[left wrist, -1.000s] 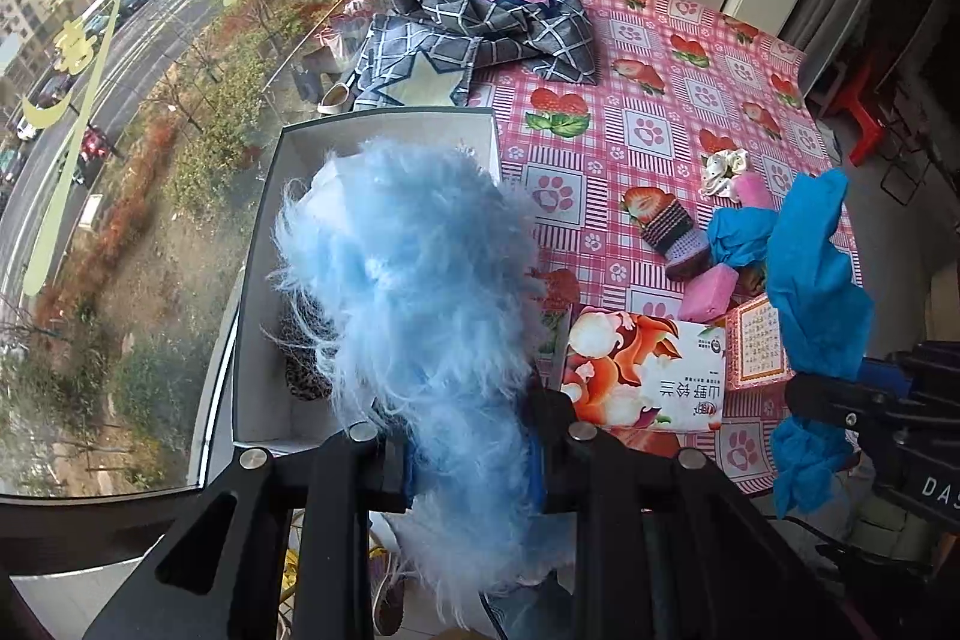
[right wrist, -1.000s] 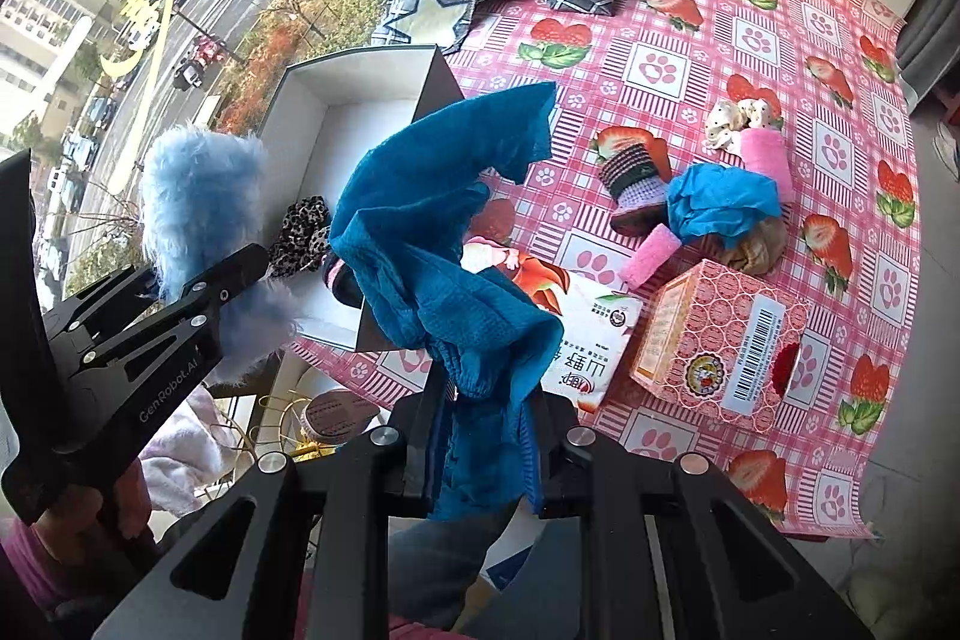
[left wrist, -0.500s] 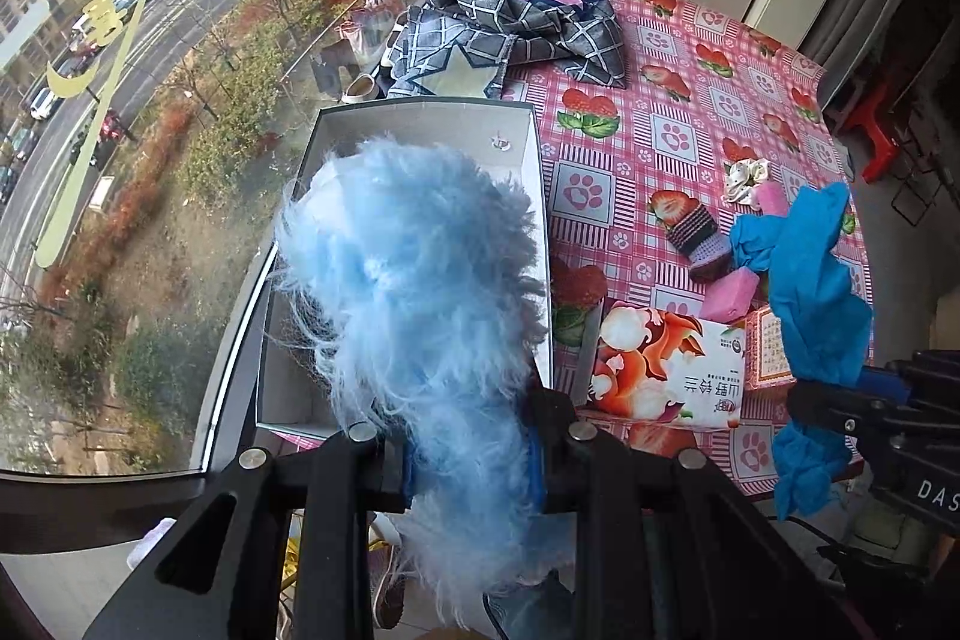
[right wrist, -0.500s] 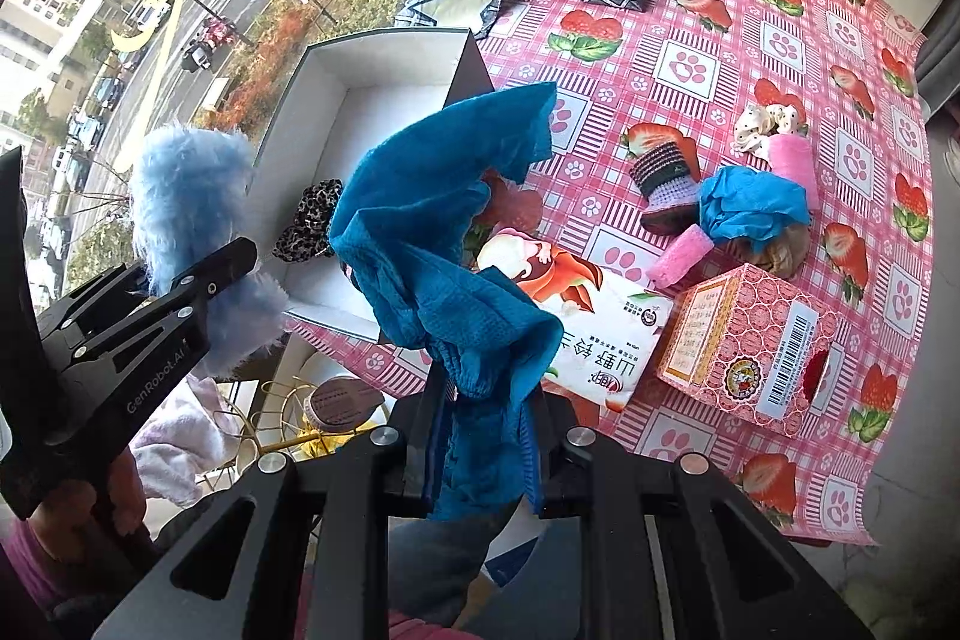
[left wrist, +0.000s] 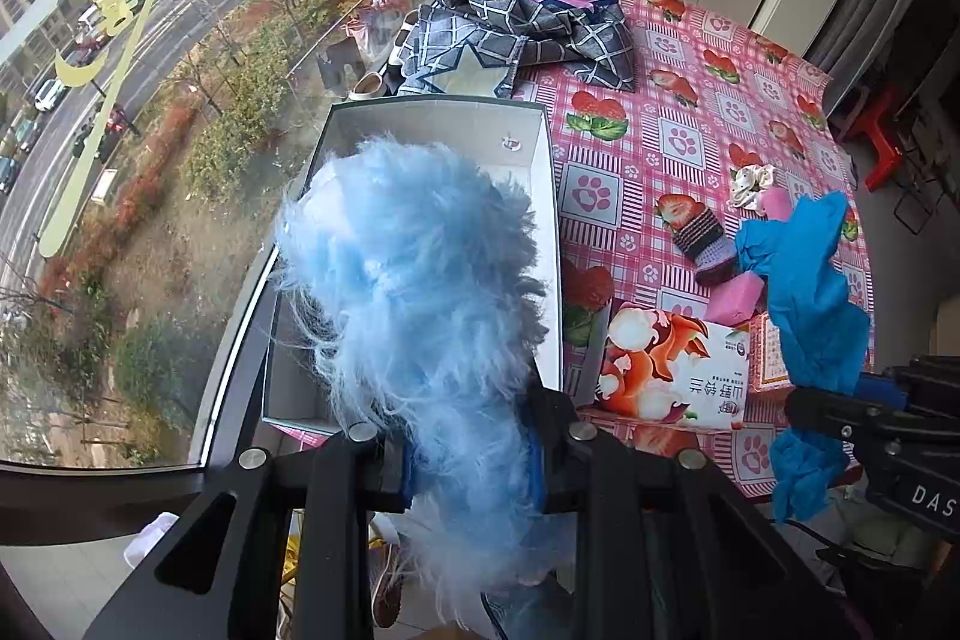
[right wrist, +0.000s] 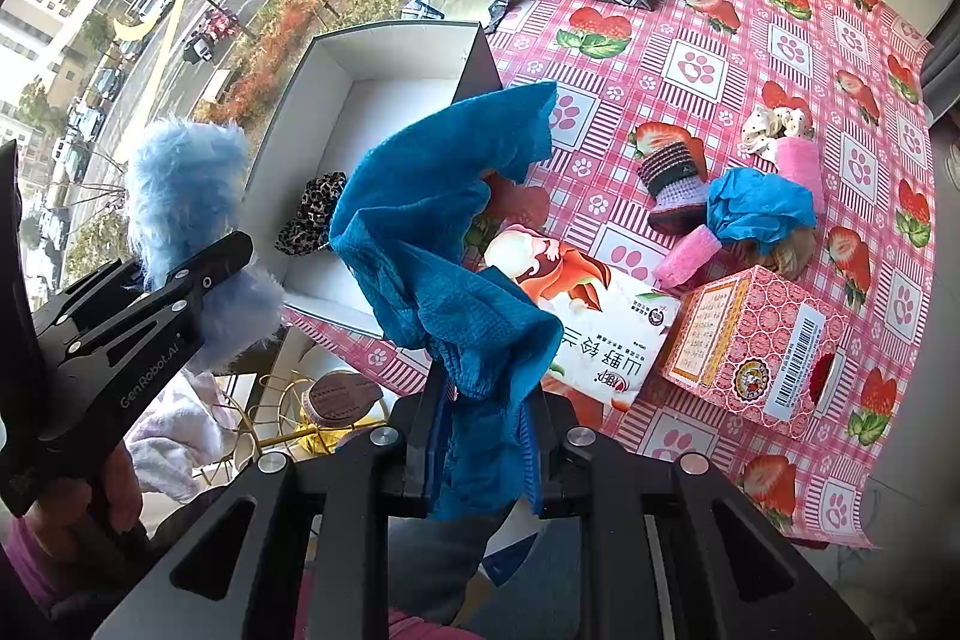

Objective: Organize soft objects
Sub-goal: 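Carry the blue boa and blue glove with both tools over the white box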

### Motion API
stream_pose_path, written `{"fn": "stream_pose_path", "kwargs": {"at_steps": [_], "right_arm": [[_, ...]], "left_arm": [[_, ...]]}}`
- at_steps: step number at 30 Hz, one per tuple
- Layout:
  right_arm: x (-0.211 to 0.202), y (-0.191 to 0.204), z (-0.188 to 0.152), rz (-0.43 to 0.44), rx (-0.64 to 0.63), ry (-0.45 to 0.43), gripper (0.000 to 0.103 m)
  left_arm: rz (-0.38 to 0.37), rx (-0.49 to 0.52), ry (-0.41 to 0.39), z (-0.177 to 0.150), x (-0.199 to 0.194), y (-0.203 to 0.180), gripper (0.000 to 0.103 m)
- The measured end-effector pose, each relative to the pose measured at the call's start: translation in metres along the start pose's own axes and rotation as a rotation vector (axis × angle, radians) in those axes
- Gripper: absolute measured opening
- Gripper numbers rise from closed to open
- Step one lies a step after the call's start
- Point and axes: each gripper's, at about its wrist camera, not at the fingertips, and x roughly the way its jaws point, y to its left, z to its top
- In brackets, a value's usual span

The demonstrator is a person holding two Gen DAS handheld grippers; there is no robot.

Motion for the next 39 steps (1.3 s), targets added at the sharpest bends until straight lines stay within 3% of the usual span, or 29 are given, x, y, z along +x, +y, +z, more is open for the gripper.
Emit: {"fn": "stream_pose_path", "kwargs": {"at_steps": [39], "right_arm": [[0.002, 0.006, 0.001, -0.01, -0.007, 0.01, 0.022]], "left_arm": [[-0.001, -0.013, 0.0, 0.005, 0.002, 0.012, 0.029]]}}
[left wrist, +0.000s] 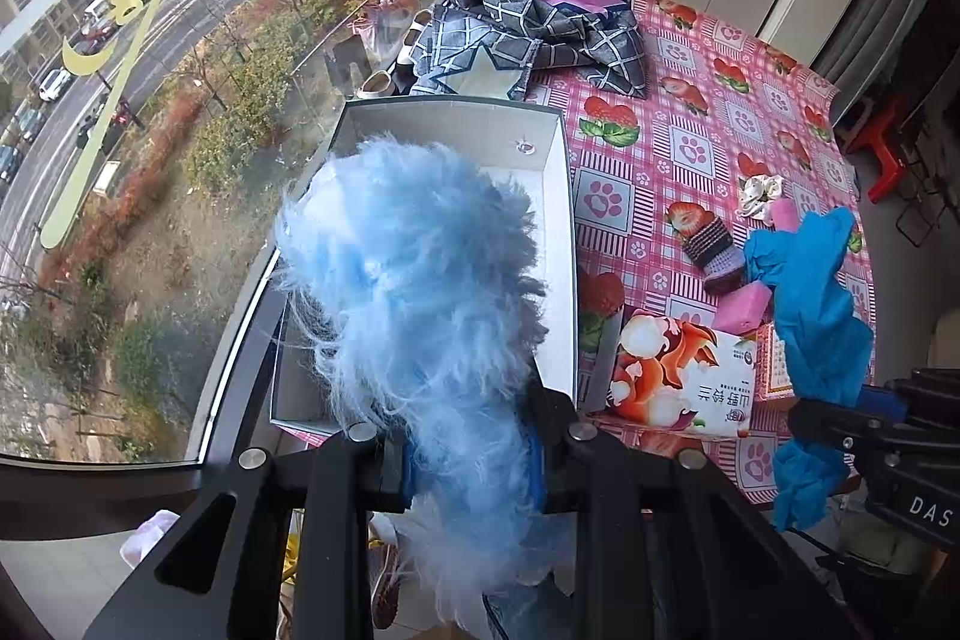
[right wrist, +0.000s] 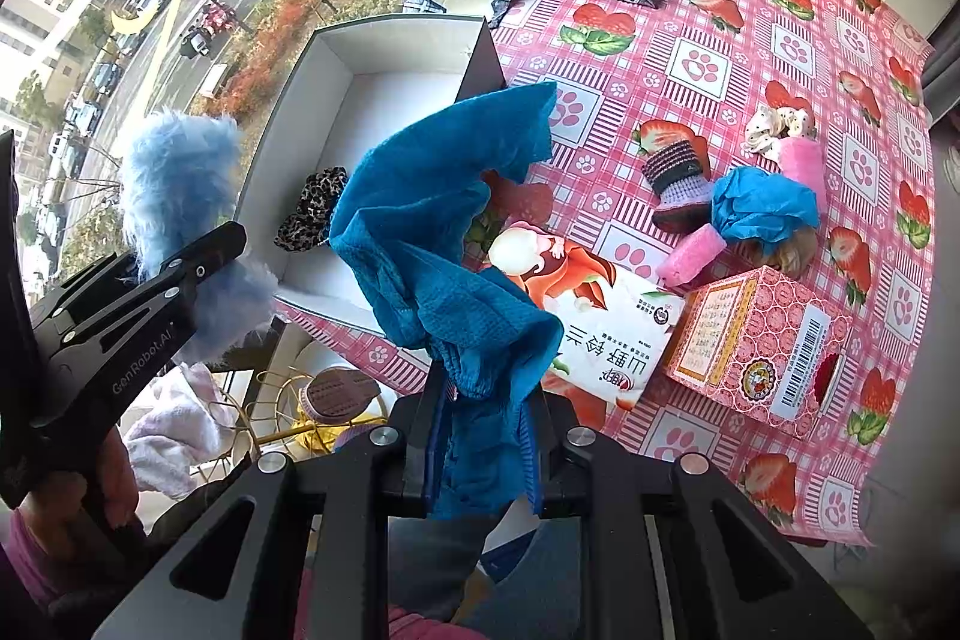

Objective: Organize soft objects
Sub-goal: 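Carry the blue boa and blue glove with both tools over the white box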

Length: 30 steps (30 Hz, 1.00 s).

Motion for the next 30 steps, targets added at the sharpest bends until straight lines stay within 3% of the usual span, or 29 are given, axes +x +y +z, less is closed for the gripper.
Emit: {"fn": "stream_pose_path", "kwargs": {"at_steps": [30], "right_arm": [[0.015, 0.024, 0.034, -0.01, -0.053, 0.008, 0.022]], "left_arm": [[0.003, -0.065, 0.028, 0.017, 0.023, 0.028, 0.029]]}}
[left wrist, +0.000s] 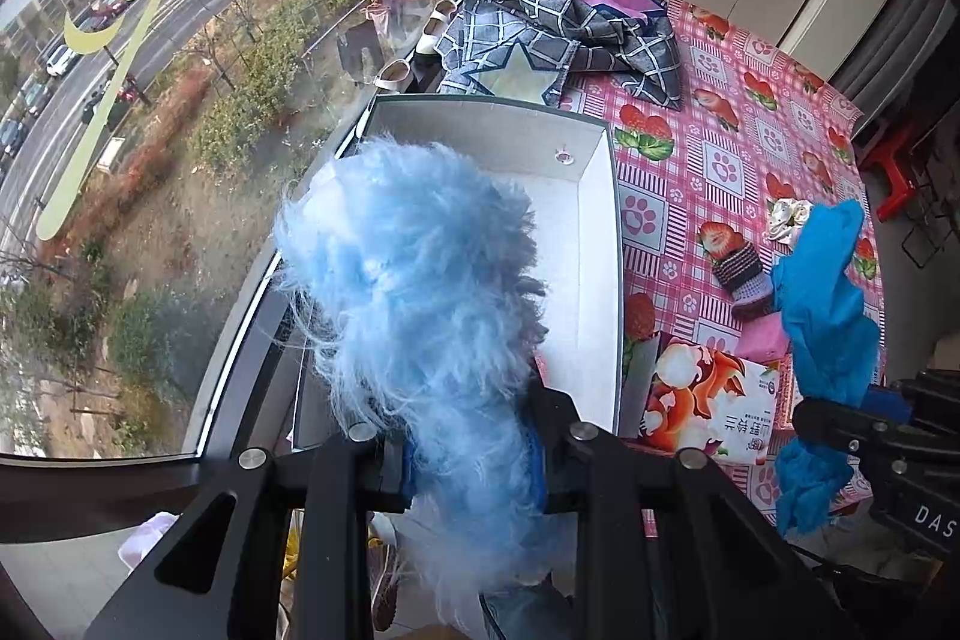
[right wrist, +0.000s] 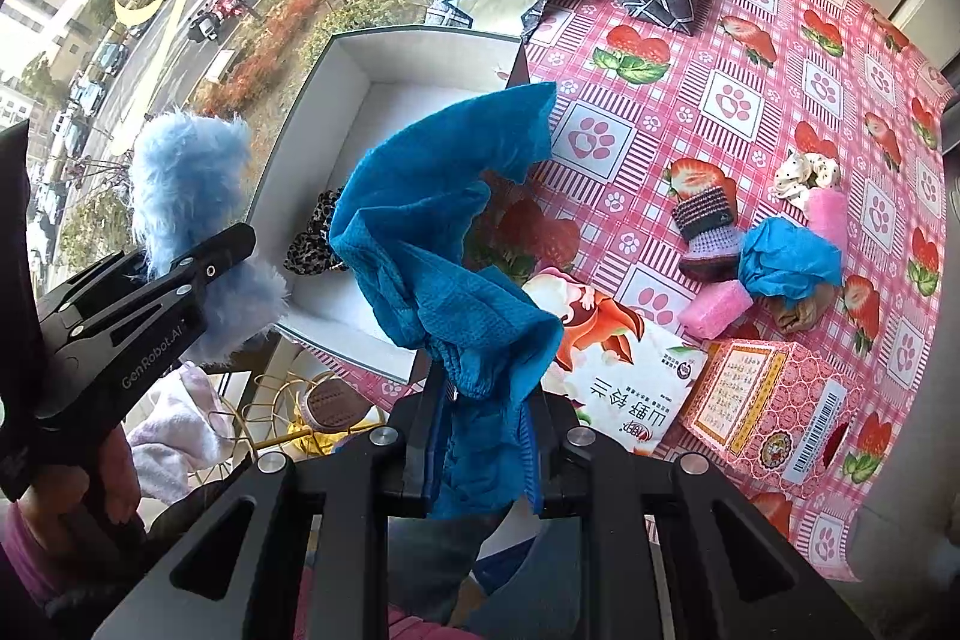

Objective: Organize soft objects
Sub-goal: 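Carry the blue boa and blue glove with both tools over the white box, then open the left tool to drop the boa while the right tool drops the glove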

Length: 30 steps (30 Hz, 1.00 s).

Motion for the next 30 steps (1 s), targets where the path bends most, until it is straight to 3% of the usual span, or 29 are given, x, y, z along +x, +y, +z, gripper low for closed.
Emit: {"fn": "stream_pose_path", "kwargs": {"at_steps": [27, 30], "right_arm": [[0.023, 0.04, 0.054, 0.06, -0.047, 0.005, 0.022], [0.025, 0.046, 0.061, 0.065, -0.058, 0.004, 0.022]], "left_arm": [[0.0, -0.081, 0.09, 0.003, 0.042, 0.018, 0.029], [-0.006, -0.08, 0.091, 0.003, 0.045, 0.018, 0.035]]}}
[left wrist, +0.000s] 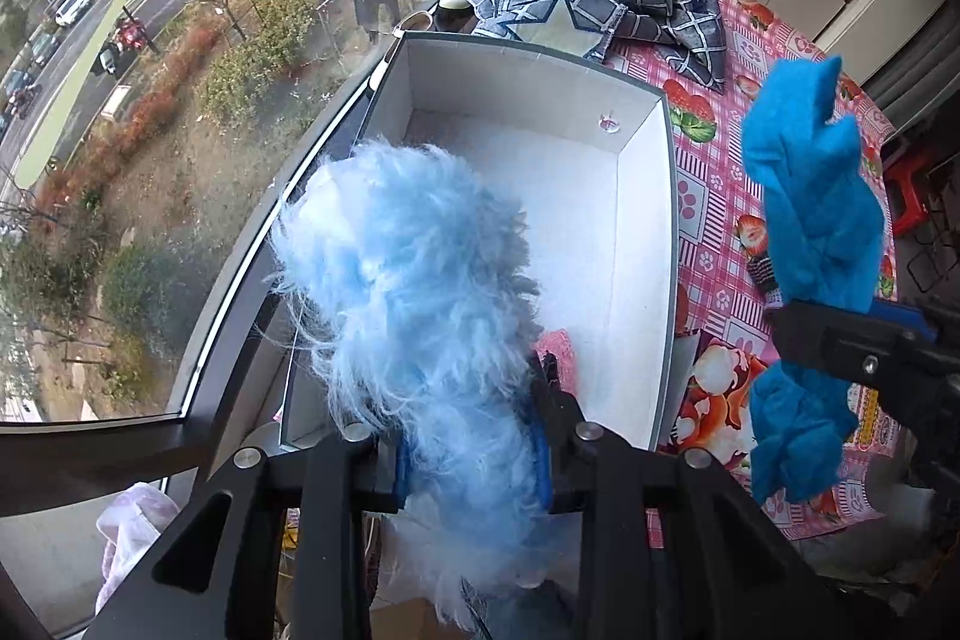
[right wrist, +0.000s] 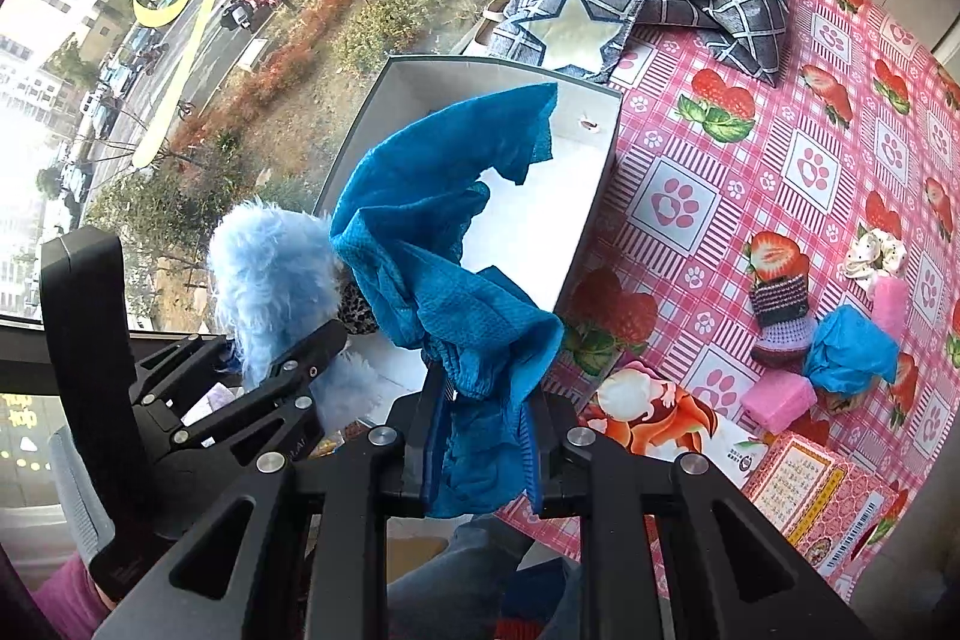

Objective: Organize soft objects
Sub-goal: 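Open the left tool to drop the boa while the right tool drops the glove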

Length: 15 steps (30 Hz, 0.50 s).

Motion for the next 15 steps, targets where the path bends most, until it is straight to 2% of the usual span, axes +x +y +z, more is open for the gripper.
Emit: {"fn": "stream_pose_path", "kwargs": {"at_steps": [5, 7, 9, 12, 13, 14, 15], "right_arm": [[0.0, 0.009, 0.013, 0.013, -0.019, -0.013, 0.022], [-0.002, 0.012, 0.016, 0.014, -0.024, -0.019, 0.033], [-0.006, 0.015, 0.018, 0.015, -0.031, -0.038, 0.061], [-0.014, 0.018, 0.021, 0.024, -0.048, -0.071, 0.063], [-0.015, 0.019, 0.022, 0.034, -0.053, -0.071, 0.063], [-0.016, 0.019, 0.023, 0.038, -0.053, -0.071, 0.069], [-0.017, 0.019, 0.023, 0.035, -0.048, -0.073, 0.086]], "left_arm": [[-0.01, 0.003, -0.025, -0.003, -0.004, 0.0, 0.08], [-0.014, 0.003, -0.036, -0.004, -0.007, 0.001, 0.081], [-0.026, -0.004, -0.041, -0.004, -0.008, 0.001, 0.083], [-0.039, -0.023, -0.039, -0.006, -0.008, 0.004, 0.093], [-0.042, -0.03, -0.038, -0.006, -0.008, 0.004, 0.102], [-0.047, -0.039, -0.04, -0.006, -0.009, 0.005, 0.103], [-0.05, -0.044, -0.042, -0.005, -0.01, 0.005, 0.103]]}}
